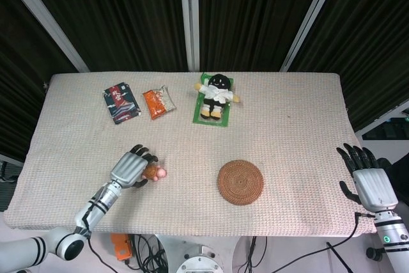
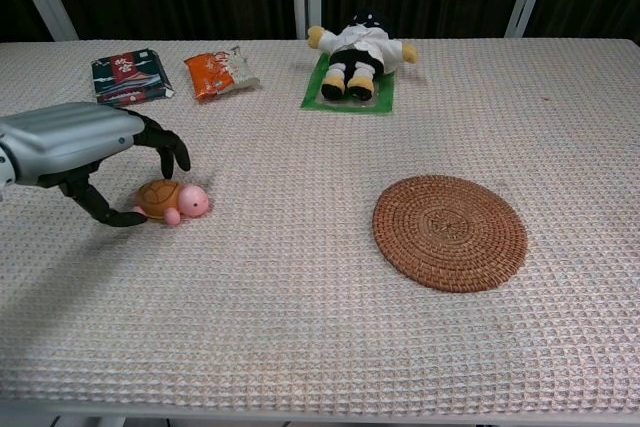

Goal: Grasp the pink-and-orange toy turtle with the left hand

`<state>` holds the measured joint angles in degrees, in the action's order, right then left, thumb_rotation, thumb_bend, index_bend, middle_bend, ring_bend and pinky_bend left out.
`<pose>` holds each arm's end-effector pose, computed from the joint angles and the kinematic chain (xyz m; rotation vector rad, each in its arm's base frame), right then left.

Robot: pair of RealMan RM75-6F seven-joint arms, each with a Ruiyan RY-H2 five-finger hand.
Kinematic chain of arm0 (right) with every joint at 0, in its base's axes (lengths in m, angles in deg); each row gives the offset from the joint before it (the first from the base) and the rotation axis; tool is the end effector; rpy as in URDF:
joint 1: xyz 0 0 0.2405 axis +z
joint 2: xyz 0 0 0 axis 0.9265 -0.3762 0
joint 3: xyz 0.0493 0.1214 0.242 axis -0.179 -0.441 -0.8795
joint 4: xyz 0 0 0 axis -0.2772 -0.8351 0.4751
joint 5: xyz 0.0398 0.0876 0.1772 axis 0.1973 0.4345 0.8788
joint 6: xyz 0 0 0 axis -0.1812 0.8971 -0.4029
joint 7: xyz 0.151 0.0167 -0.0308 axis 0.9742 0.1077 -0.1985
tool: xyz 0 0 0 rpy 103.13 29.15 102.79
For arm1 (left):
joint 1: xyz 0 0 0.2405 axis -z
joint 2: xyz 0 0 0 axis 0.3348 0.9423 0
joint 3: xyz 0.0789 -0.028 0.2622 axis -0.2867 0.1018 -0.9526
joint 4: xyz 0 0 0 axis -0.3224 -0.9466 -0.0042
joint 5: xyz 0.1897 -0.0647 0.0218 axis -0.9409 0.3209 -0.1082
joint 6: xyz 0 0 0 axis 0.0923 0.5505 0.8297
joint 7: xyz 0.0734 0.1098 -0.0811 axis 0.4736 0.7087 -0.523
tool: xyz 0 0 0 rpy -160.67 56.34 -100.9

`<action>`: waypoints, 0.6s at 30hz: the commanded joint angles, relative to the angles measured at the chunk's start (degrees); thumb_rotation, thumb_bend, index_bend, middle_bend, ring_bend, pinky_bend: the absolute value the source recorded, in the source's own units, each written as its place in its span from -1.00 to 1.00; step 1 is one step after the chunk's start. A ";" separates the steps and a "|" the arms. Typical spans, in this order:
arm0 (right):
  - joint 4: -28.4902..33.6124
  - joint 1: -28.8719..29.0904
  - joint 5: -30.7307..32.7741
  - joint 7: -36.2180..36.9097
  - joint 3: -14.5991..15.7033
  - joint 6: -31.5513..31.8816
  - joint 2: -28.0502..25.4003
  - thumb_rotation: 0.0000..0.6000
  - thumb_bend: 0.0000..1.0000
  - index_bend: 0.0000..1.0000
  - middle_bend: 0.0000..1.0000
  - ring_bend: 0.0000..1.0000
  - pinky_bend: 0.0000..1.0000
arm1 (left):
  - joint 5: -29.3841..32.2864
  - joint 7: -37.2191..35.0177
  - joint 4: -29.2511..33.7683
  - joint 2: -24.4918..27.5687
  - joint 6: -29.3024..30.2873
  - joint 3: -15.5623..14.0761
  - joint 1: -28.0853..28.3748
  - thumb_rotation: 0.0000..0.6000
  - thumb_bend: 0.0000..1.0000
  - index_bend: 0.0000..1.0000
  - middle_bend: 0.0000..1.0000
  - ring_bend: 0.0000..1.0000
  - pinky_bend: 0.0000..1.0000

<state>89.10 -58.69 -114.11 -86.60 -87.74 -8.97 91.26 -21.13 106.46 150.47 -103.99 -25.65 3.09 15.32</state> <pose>-0.3357 -0.2117 0.1667 1.5636 -0.8585 0.7576 -0.2086 0.3105 -0.0185 -2.0372 -0.8614 -0.8139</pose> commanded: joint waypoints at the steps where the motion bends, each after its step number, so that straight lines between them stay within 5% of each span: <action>1: 0.08 0.06 0.17 -0.16 -0.02 -0.22 0.03 1.00 -0.35 -1.00 -1.00 -1.00 -1.00 | 0.74 -0.27 -0.36 -0.51 -0.86 0.24 0.46 1.00 -0.50 -0.41 -0.33 -0.72 -0.71; 6: 0.08 0.32 0.56 -0.45 0.07 -1.12 0.32 1.00 -0.35 -1.00 -1.00 -1.00 -1.00 | 1.66 -0.31 -1.75 -1.83 -1.34 0.59 0.87 1.00 -0.25 -0.18 -0.15 -0.70 -0.68; 13: -0.06 0.29 0.76 -0.26 0.09 -1.25 0.26 1.00 -0.35 -1.00 -1.00 -1.00 -1.00 | 2.30 0.12 -3.57 -3.84 0.42 0.98 0.34 1.00 -0.13 0.46 0.48 -0.22 -0.53; 18: -0.06 0.28 0.73 -0.30 0.08 -1.17 0.27 1.00 -0.35 -1.00 -1.00 -1.00 -1.00 | 1.15 -0.51 -4.00 -4.28 1.71 0.79 0.07 1.00 -0.16 0.60 0.62 -0.08 -0.46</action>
<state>89.03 -58.41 -113.38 -86.91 -87.66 -10.14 91.53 -19.87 106.07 146.54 -108.21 -24.07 3.91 15.46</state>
